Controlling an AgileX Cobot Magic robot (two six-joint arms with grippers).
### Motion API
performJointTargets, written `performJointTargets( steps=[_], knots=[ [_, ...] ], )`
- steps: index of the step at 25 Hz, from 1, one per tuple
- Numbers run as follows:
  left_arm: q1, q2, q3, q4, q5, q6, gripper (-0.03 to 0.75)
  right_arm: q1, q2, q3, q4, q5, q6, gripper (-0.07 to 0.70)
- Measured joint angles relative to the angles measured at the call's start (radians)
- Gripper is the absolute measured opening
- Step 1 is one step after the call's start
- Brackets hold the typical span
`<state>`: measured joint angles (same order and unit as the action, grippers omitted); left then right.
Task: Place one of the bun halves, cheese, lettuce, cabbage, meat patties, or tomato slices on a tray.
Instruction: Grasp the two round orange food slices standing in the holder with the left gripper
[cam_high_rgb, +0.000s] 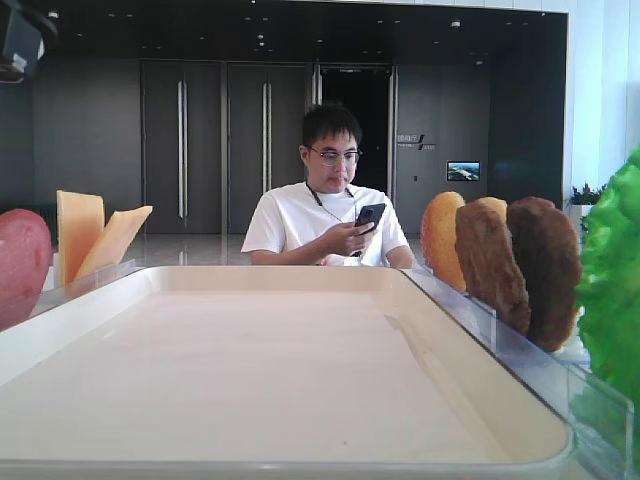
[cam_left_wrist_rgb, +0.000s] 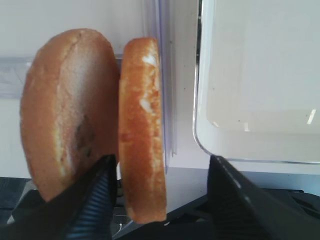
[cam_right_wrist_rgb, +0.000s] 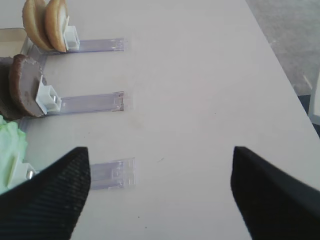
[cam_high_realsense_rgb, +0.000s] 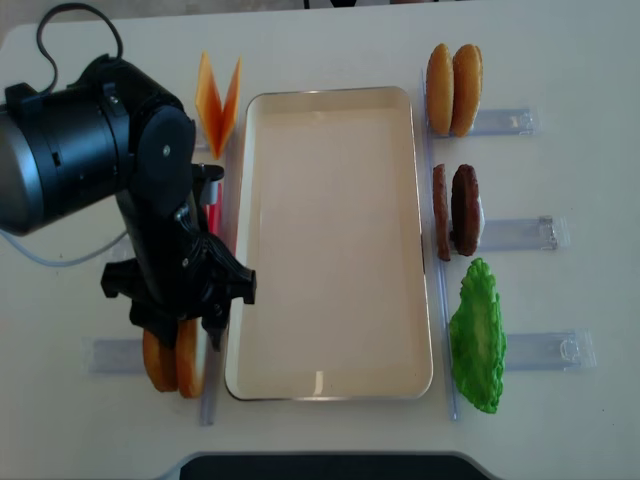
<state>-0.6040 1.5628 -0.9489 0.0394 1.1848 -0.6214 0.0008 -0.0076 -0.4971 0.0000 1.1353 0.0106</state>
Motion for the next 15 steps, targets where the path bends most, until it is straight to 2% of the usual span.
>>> performJointTargets(
  steps=[11,15],
  knots=[
    [0.0,0.0,0.0,0.014,0.0,0.002,0.409,0.0,0.0,0.0,0.0,0.0,0.0,0.577],
    [0.0,0.0,0.0,0.016,0.0,0.002,0.338,0.0,0.0,0.0,0.0,0.0,0.0,0.577]
  ],
)
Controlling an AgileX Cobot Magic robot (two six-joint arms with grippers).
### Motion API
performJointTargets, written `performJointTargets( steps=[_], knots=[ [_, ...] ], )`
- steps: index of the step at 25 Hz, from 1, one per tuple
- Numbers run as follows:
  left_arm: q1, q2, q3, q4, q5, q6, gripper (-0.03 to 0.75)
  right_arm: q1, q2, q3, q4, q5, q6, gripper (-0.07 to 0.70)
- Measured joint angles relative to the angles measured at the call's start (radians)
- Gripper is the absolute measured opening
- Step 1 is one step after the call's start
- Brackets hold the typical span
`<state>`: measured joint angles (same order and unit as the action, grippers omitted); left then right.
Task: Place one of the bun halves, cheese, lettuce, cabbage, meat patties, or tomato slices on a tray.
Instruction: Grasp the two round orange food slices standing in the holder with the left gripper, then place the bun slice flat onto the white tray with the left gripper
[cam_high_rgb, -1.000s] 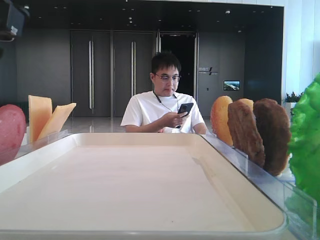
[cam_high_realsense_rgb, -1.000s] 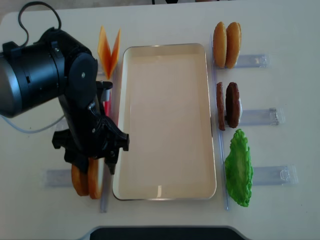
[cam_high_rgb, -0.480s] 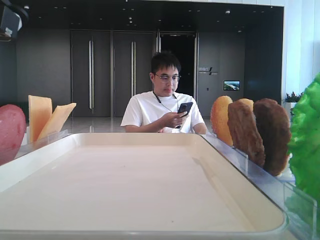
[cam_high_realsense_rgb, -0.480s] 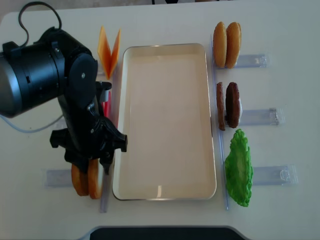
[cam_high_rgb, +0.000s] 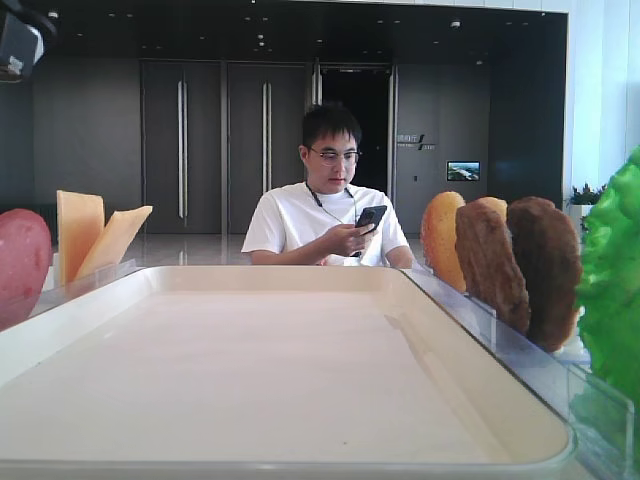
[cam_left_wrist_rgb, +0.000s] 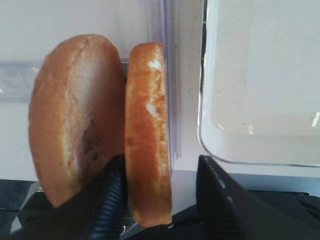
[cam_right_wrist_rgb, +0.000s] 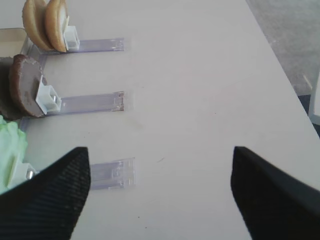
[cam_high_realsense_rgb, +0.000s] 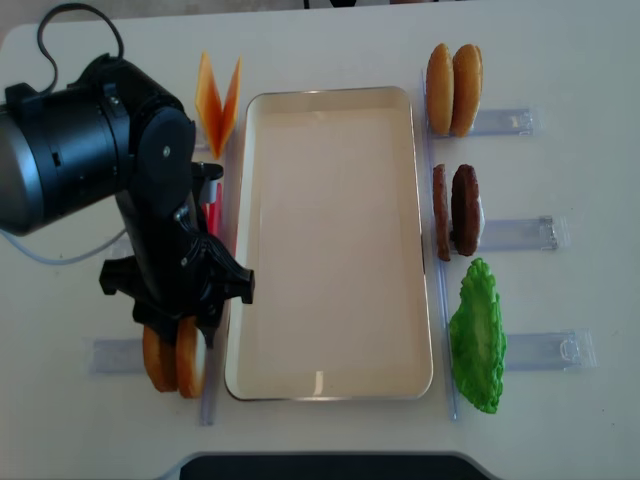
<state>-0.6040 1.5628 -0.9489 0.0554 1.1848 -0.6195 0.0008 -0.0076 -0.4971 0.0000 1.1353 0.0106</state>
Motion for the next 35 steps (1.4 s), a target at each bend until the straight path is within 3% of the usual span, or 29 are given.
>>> performJointTargets(
  steps=[6,22,35],
  knots=[
    [0.0,0.0,0.0,0.035,0.01,0.0,0.154,0.0,0.0,0.0,0.0,0.0,0.0,0.577],
    [0.0,-0.012,-0.002,0.039,0.012,0.001,0.145,0.0,0.0,0.0,0.0,0.0,0.0,0.577],
    [0.0,-0.251,-0.076,0.02,0.032,0.001,0.144,0.0,0.0,0.0,0.0,0.0,0.0,0.577]
  ],
)
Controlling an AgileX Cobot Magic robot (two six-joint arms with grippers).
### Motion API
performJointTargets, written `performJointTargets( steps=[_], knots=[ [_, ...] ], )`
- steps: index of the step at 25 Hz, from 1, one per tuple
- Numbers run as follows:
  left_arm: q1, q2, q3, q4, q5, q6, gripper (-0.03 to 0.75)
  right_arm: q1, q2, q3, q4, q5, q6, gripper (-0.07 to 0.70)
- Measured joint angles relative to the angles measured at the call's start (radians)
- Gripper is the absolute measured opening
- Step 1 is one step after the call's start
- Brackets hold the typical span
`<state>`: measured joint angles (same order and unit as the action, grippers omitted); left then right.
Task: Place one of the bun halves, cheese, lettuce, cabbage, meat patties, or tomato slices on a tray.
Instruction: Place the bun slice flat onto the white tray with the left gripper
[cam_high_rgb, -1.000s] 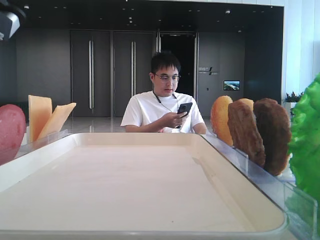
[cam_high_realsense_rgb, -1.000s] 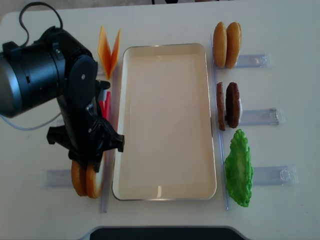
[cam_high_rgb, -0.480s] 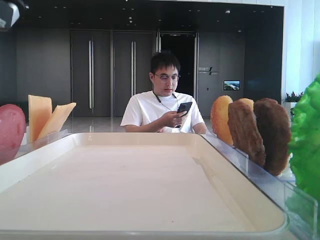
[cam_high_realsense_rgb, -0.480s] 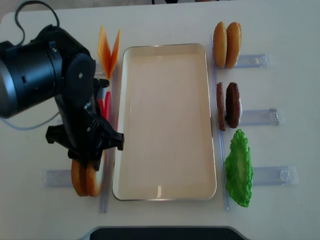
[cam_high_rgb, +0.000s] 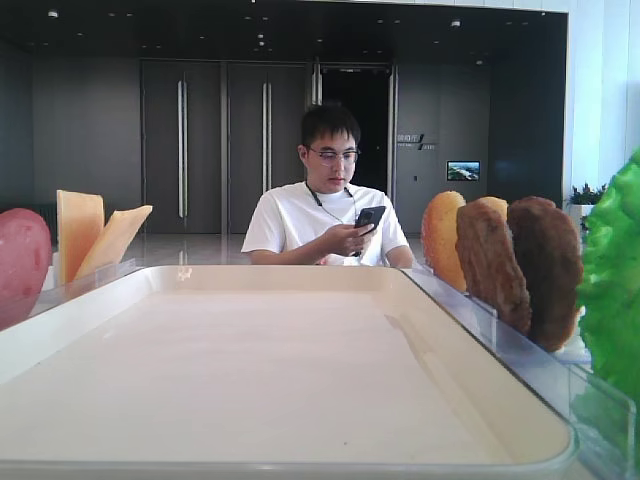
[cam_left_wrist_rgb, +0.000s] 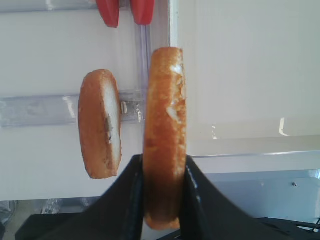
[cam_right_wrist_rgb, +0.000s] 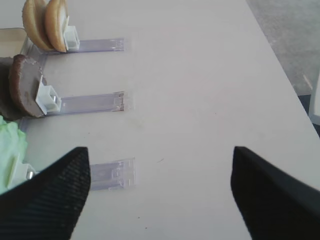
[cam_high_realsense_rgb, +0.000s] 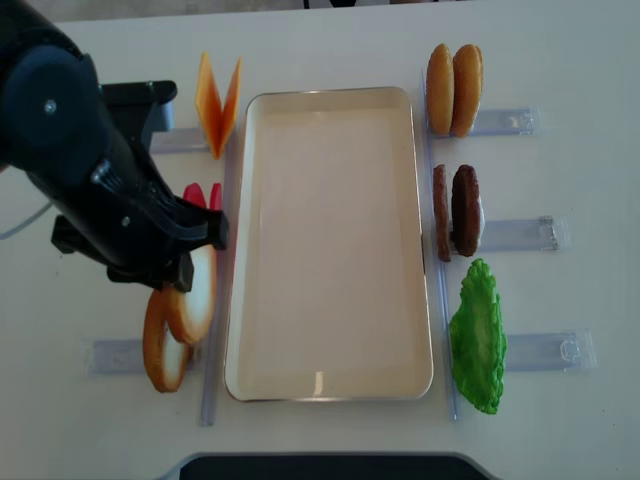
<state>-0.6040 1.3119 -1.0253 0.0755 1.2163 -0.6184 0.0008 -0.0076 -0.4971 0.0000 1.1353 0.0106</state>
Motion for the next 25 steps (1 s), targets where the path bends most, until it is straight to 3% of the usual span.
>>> performJointTargets(
  steps=[18,25],
  knots=[
    [0.0,-0.043,0.013,0.031,0.004,0.0,0.141,0.0,0.0,0.0,0.0,0.0,0.0,0.577],
    [0.018,-0.055,0.099,-0.017,-0.115,0.005,0.141,0.0,0.0,0.0,0.0,0.0,0.0,0.577]
  ],
)
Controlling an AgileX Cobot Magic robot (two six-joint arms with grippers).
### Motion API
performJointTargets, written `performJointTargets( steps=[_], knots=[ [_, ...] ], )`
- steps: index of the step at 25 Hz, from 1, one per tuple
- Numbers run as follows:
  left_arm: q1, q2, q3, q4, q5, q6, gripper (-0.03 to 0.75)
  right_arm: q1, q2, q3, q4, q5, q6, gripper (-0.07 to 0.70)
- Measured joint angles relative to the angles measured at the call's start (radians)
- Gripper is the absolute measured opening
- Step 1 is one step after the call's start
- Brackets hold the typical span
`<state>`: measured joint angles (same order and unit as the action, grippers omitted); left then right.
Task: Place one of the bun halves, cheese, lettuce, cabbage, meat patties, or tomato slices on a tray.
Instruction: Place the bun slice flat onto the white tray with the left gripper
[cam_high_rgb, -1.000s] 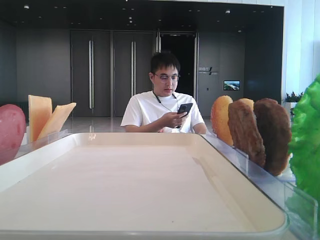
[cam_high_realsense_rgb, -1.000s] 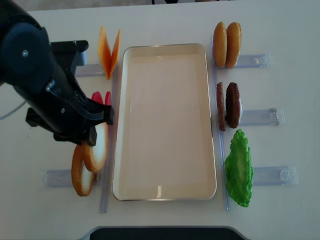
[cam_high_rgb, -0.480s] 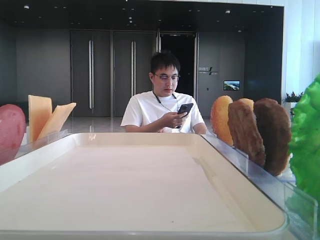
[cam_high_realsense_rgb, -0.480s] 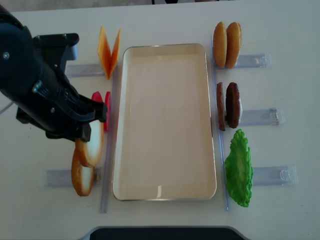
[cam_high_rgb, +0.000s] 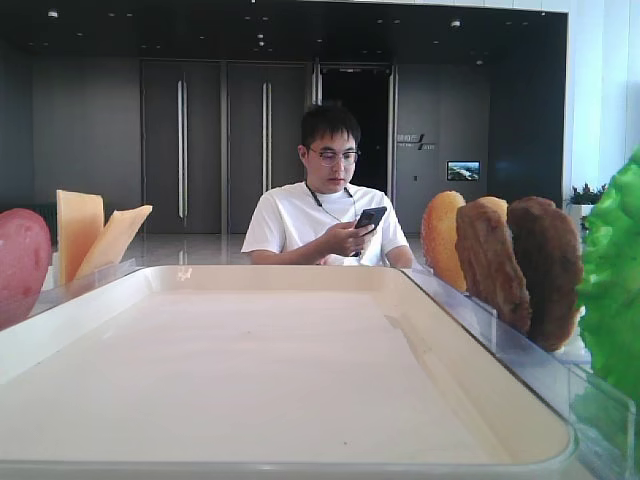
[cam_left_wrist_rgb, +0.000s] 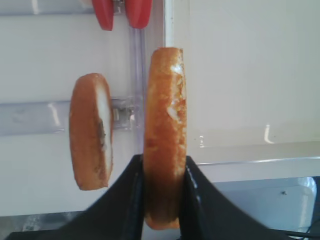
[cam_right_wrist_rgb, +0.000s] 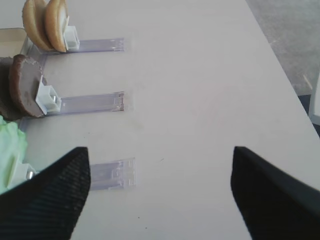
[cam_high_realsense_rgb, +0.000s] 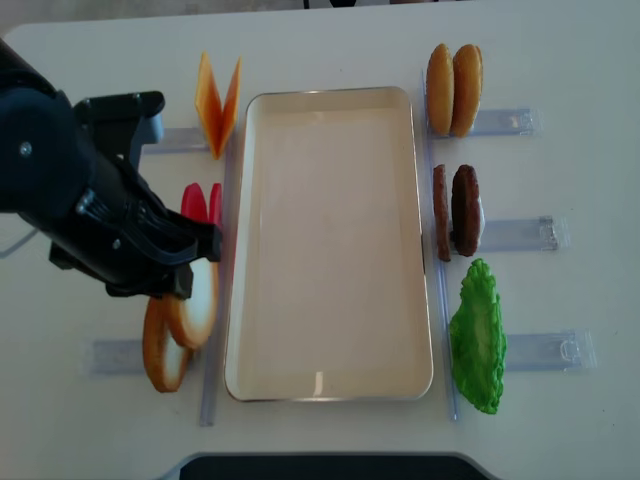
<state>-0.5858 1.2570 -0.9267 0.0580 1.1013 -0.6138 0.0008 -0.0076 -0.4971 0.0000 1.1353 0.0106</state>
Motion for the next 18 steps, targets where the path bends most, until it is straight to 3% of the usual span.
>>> performJointTargets(
  steps=[7,12,18],
  knots=[
    [0.114,-0.074,0.12,-0.225,-0.181,0.168,0.141,0.0,0.0,0.0,0.0,0.0,0.0,0.577],
    [0.198,-0.083,0.199,-0.466,-0.233,0.409,0.141,0.0,0.0,0.0,0.0,0.0,0.0,0.577],
    [0.305,-0.072,0.228,-0.735,-0.241,0.716,0.141,0.0,0.0,0.0,0.0,0.0,0.0,0.577]
  ],
)
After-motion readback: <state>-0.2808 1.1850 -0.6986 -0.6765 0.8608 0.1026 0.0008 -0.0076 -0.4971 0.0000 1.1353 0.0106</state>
